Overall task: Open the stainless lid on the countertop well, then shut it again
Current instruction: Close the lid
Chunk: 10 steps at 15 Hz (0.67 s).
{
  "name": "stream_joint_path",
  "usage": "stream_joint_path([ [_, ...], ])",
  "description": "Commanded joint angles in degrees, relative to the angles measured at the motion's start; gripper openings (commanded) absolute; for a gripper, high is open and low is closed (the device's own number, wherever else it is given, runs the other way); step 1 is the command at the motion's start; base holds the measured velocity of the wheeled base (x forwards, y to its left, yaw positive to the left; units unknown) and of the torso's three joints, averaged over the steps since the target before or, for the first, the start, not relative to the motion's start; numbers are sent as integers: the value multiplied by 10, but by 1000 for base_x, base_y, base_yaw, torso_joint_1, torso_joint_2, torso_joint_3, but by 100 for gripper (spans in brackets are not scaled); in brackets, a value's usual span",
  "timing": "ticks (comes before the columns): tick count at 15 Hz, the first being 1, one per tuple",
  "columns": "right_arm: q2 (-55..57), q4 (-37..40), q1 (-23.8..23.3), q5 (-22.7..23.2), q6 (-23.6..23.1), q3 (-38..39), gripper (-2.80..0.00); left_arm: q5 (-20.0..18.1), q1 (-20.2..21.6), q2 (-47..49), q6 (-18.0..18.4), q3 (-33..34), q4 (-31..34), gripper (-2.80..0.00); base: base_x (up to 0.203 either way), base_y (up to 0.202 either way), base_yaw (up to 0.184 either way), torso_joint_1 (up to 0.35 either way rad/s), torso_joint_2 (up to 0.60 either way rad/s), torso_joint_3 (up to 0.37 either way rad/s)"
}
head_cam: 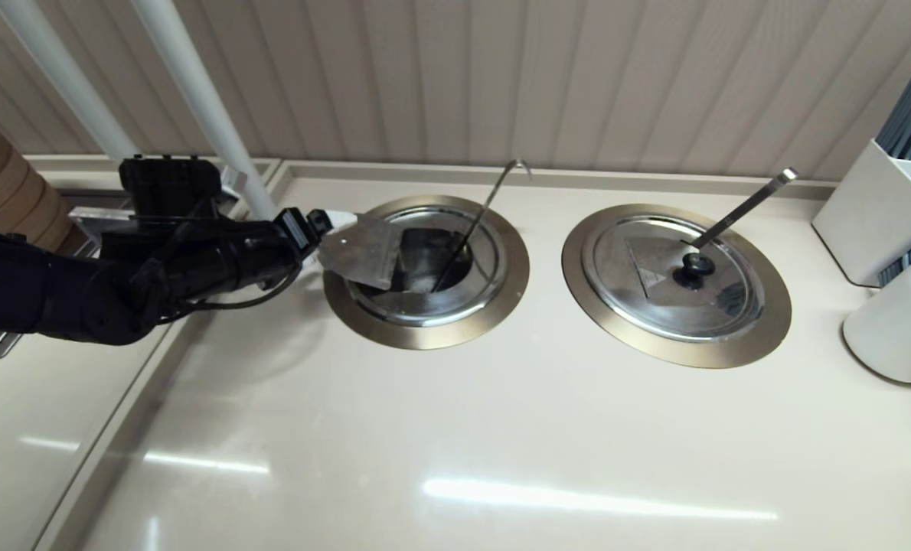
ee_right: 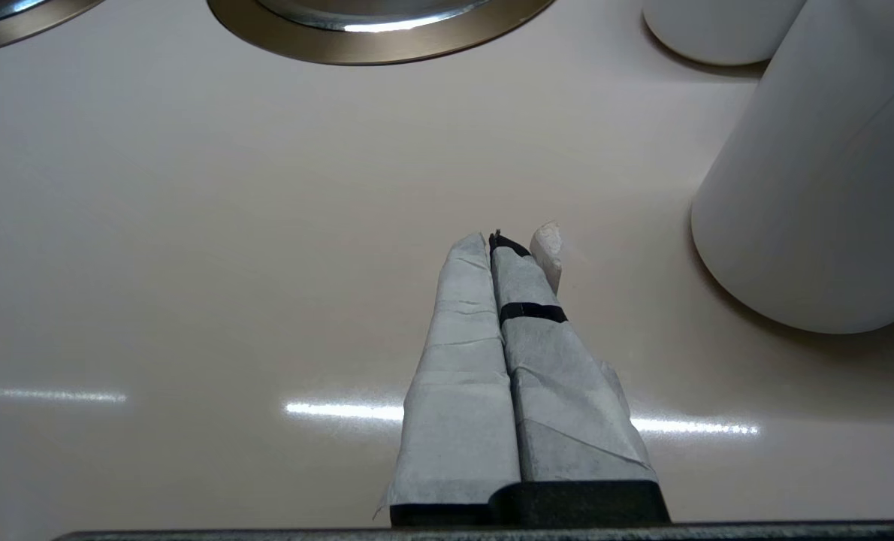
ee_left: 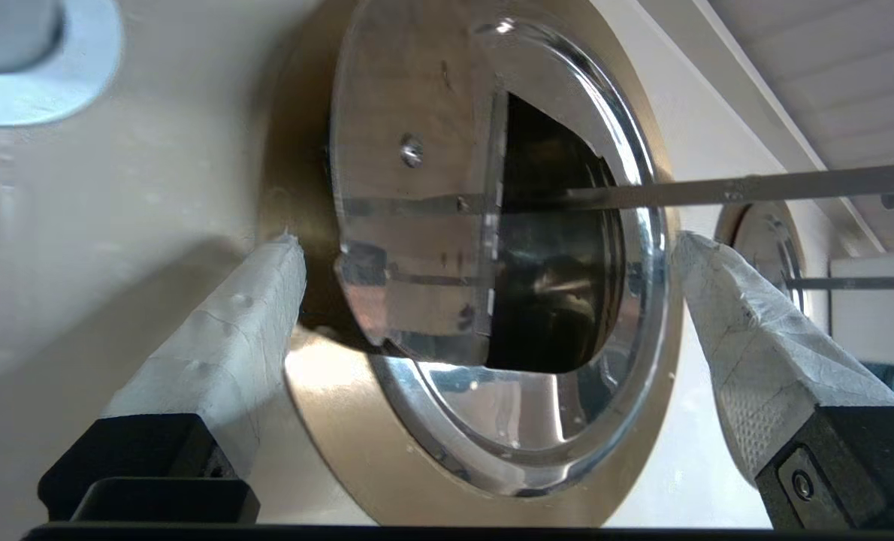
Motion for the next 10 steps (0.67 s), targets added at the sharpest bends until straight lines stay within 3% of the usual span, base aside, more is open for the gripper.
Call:
stream_joint_path([
  [1,0,0,0,0,0,3,-280,-4,0,3,-4,-2,-2,0,0,0,0,0,0,0],
  [10,0,-1,-1,0,0,3,-280,-49,-2,4,-60,-4,-5,0,0,0,0,0,0,0],
])
